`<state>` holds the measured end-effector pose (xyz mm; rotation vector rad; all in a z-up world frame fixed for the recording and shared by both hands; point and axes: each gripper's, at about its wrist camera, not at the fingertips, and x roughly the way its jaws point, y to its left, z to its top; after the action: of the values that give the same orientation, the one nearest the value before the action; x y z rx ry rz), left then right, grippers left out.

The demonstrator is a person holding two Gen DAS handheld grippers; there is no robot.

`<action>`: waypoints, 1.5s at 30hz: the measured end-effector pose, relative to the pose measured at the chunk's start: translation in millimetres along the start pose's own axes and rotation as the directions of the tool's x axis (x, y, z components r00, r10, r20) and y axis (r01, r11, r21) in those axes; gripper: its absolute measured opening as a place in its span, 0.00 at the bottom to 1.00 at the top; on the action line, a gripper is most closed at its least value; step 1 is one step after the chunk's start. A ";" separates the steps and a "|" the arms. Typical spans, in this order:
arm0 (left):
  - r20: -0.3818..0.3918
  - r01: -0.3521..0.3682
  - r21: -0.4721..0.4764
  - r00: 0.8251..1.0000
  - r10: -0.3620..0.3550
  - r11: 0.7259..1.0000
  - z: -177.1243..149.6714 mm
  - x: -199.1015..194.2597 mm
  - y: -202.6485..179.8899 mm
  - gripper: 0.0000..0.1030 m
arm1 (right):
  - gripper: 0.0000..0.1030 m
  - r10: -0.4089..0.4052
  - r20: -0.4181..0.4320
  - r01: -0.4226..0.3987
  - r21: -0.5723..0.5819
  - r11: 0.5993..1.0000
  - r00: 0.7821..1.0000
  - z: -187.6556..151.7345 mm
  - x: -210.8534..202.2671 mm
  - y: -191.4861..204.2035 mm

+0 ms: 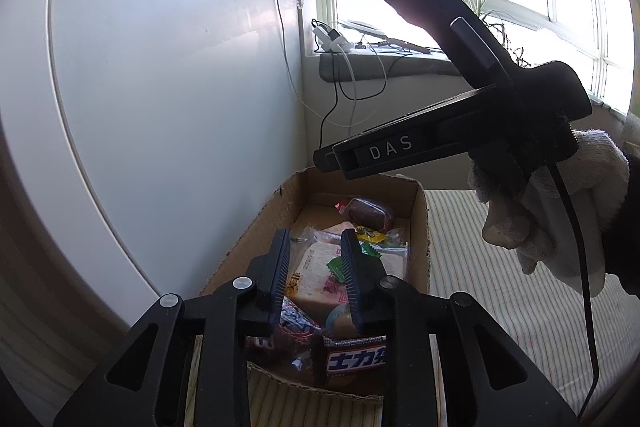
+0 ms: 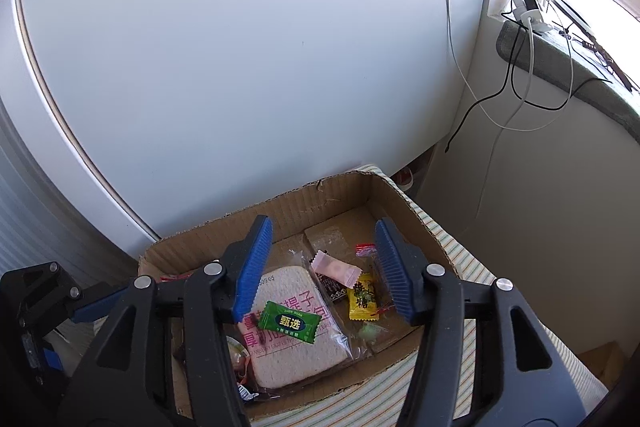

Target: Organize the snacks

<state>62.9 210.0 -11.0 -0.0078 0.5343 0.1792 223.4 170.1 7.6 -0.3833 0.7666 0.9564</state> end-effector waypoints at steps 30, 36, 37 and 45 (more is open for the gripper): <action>-0.008 -0.110 -0.118 0.994 0.110 0.987 -11.8 -64.9 -20.5 0.81 | 1.00 -0.196 0.219 0.188 0.057 0.980 0.956 -78.1 -140.9 1.5; -0.010 -0.126 -0.146 0.992 0.126 0.981 -13.3 -70.6 -21.1 0.81 | 1.00 -0.262 0.227 0.252 0.075 0.965 0.938 -115.6 -171.2 9.5; -0.011 -0.128 -0.146 0.992 0.128 0.981 -13.5 -70.8 -22.1 0.81 | 1.00 -0.264 0.222 0.252 0.079 0.964 0.939 -122.0 -174.5 10.8; -0.001 -0.132 -0.134 0.991 0.133 0.982 -10.7 -74.3 -30.3 0.81 | 1.00 -0.265 0.194 0.240 0.141 0.960 0.945 -161.1 -187.3 13.6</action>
<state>-0.1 167.1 16.2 -0.1023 0.5145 0.3447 80.4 -29.9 35.5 -0.2659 0.5599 0.6938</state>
